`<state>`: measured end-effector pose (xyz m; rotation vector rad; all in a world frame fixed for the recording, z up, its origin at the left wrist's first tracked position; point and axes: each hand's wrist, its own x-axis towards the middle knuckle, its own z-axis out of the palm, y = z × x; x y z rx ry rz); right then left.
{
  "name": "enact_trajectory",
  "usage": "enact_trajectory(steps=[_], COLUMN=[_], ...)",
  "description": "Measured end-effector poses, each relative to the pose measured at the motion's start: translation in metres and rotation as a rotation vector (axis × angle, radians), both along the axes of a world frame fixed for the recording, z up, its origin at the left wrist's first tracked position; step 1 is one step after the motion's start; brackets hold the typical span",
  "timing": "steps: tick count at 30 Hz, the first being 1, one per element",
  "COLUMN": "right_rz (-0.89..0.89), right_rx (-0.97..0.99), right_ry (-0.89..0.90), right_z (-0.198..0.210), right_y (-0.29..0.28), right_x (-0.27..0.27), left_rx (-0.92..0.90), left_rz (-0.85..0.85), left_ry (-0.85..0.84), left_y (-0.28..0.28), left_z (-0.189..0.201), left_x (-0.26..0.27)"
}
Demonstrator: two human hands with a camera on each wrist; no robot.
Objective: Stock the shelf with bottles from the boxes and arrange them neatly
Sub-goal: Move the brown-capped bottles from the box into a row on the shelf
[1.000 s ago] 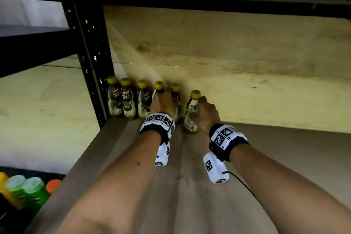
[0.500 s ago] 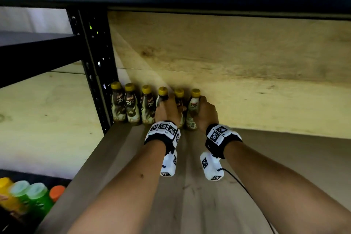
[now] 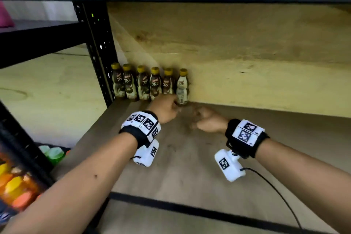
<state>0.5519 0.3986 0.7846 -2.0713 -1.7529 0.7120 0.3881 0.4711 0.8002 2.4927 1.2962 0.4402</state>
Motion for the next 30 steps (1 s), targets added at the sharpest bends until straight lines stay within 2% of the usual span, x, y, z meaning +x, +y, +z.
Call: enact_trajectory(steps=[2,5,7,11,15,18,23,28,30], right_rz=[0.059,0.106,0.121,0.163,0.194,0.153,0.029,-0.099,-0.135], right_rx=[-0.066,-0.049,-0.066,-0.202,-0.249,-0.321,-0.480,-0.679,-0.716], right_ry=[-0.070,-0.117,-0.103,0.044,-0.022,-0.002,0.089,0.173,0.180], right_z=[-0.003,-0.003,-0.006,-0.024,-0.057,-0.102,-0.206,-0.304,-0.328], right_y=[-0.037,-0.102,-0.152,-0.248,-0.318,-0.354,-0.398,-0.445,-0.461], right_x=[0.013,0.040,0.060,0.095,0.127,0.143,0.147,0.127,0.119], left_rx=[-0.048,-0.075,-0.117,-0.294,-0.359,-0.442,-0.629,-0.811,-0.854], left_rz=[-0.063,-0.155,-0.213,-0.340,-0.391,-0.383,-0.242,-0.136,-0.107], left_ry=[0.077,0.138,0.141,0.247,0.331,0.389,0.498,0.637,0.643], left_y=[-0.037,-0.100,-0.149,-0.245,-0.312,-0.344,-0.382,-0.410,-0.414], left_z=[-0.001,-0.009,-0.016,-0.037,-0.071,-0.117,-0.231,-0.324,-0.348], left_x=[0.009,0.029,0.046,0.091,0.127,0.140,0.134,0.093,0.074])
